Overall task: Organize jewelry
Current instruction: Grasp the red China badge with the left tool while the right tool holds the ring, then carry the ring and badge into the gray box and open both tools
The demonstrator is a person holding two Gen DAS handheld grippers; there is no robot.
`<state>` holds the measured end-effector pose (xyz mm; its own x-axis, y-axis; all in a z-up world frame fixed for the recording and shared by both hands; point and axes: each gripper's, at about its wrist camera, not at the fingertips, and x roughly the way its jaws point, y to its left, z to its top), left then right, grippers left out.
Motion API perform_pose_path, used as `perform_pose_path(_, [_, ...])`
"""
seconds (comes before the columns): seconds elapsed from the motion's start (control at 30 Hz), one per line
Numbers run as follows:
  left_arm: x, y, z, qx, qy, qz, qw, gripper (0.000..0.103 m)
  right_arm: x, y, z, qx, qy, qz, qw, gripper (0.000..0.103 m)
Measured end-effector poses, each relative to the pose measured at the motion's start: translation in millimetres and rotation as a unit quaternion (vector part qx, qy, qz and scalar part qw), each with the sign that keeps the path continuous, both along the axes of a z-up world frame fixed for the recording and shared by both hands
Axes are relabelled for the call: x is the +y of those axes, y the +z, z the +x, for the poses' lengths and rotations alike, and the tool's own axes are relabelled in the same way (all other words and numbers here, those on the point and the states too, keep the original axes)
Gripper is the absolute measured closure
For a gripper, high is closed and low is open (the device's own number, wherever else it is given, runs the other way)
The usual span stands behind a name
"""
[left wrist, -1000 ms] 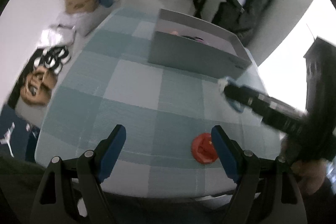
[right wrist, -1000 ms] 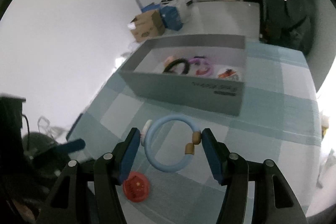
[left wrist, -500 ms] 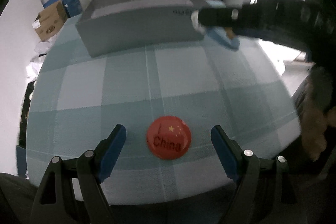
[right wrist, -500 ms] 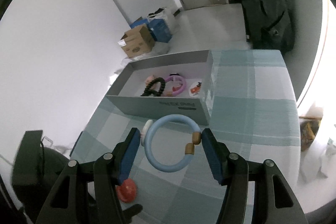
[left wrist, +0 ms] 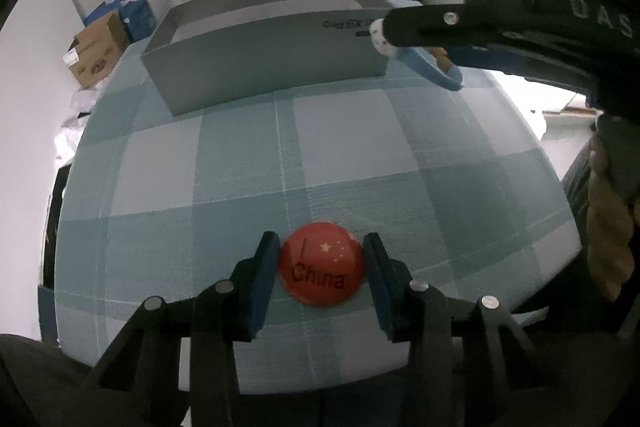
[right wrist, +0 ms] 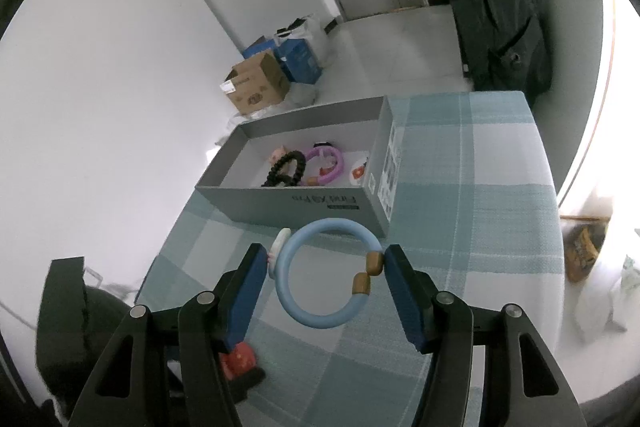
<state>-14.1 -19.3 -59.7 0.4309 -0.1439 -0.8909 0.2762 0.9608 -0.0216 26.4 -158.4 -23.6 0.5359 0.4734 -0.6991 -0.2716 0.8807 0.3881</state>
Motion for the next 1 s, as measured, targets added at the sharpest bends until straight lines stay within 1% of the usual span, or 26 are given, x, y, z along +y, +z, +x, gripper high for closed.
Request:
perform_pose_path(0.2, [3.0, 2.3, 5.8, 0.002, 0.003, -0.005, 1.0000, 0.065, 2.5, -2.5, -0.1, 0.004, -0.001, -0.006, 1.000, 0.043])
perform_pose_path(0.37, [2.7, 9.4, 6.9, -0.013, 0.009, -0.011, 0.9998, 0.065, 3.8, -2.3, -0.5, 0.002, 0.000, -0.007, 1.000, 0.043])
perform_pose_path(0.5, [8.8, 14.2, 7.6, -0.021, 0.022, -0.020, 0.9993, 0.065, 3.4, -2.5, -1.0, 0.003, -0.002, -0.005, 1.000, 0.043])
perform_pose_path(0.63, [16.6, 22.0, 16.9, -0.033, 0.040, -0.019, 0.9985, 0.065, 3.0, -1.5, -1.3, 0.000, -0.001, -0.001, 1.000, 0.043])
perform_pose_path(0.7, [24.1, 27.4, 19.9, -0.045, 0.055, -0.017, 0.9973, 0.065, 1.8, 0.1, -0.9, 0.001, -0.003, 0.010, 1.000, 0.043])
perform_pose_path(0.77, [31.7, 31.9, 22.6, -0.049, 0.068, -0.028, 0.9961, 0.065, 0.9, 2.9, -0.6, -0.001, -0.003, 0.020, 1.000, 0.043])
perform_pose_path(0.83, [40.1, 36.7, 28.2, -0.047, 0.081, -0.046, 0.9945, 0.065, 0.6, 7.0, -0.6, -0.006, -0.003, 0.026, 1.000, 0.043])
perform_pose_path(0.93, [49.0, 45.9, 38.8, -0.055, 0.094, -0.055, 0.9925, 0.065, 1.3, 11.8, 0.5, -0.010, -0.002, 0.035, 0.999, 0.043])
perform_pose_path(1.0, [55.0, 53.8, 47.4, -0.060, 0.103, -0.067, 0.9905, 0.065, 1.6, 13.7, 2.2, -0.004, -0.002, 0.041, 0.999, 0.043])
